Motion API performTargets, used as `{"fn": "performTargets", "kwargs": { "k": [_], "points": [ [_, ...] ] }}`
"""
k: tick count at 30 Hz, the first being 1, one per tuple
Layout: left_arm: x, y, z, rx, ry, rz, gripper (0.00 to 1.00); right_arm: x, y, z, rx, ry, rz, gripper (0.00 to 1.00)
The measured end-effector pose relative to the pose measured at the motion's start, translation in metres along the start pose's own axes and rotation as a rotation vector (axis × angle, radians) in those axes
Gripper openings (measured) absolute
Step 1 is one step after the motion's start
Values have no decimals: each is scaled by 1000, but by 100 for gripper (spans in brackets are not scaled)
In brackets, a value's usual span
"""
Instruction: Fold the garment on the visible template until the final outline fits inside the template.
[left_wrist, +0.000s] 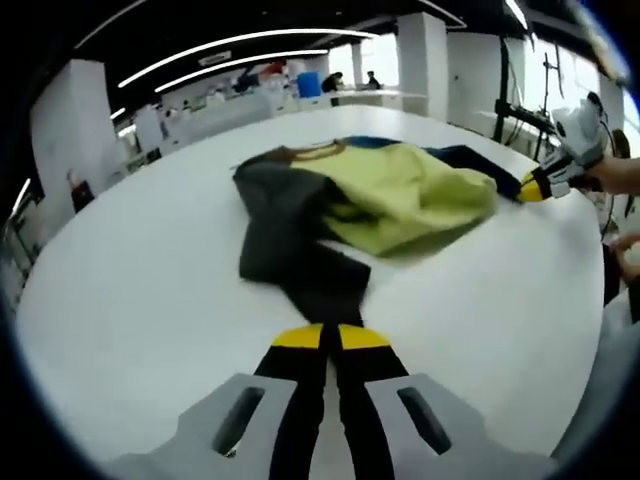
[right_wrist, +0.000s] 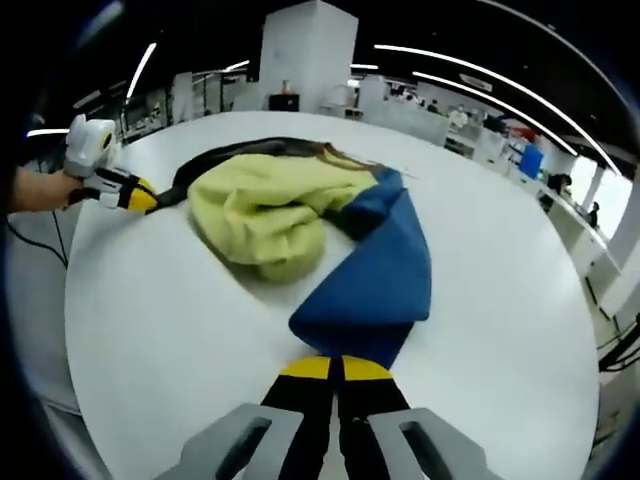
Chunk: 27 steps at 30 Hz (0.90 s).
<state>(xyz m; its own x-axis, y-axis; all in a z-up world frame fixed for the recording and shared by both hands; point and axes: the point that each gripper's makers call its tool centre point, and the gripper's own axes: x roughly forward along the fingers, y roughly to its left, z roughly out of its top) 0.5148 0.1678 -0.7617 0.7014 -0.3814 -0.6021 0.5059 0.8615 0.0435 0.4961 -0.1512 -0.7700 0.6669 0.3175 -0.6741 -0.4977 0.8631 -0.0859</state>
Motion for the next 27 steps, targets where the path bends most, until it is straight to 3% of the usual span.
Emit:
{"fn": "performTargets", "kwargs": {
  "k": [2, 8, 12, 15, 22, 27],
  "points": [
    [-4, 2, 6, -67, -30, 2, 0, -5, 3, 6, 11, -27, 22, 0],
    [-20, 14, 21, -138, -95, 26, 0, -21, 0, 23, 8, -77, 33, 0],
    [-35, 25, 35, -242, -143, 68, 0, -34, -4, 30, 54, -71, 50, 0],
    [-48, 28, 49, -251, -179, 82, 0, -47, -9, 42, 79, -92, 58, 0],
    [-65, 49, 62, -288, -205, 117, 0, -70, -26, 64, 179, -143, 78, 0],
    [-73, 75, 54, -309, -186, 185, 0, -83, -47, 71, 239, -170, 58, 0]
  ]
}}
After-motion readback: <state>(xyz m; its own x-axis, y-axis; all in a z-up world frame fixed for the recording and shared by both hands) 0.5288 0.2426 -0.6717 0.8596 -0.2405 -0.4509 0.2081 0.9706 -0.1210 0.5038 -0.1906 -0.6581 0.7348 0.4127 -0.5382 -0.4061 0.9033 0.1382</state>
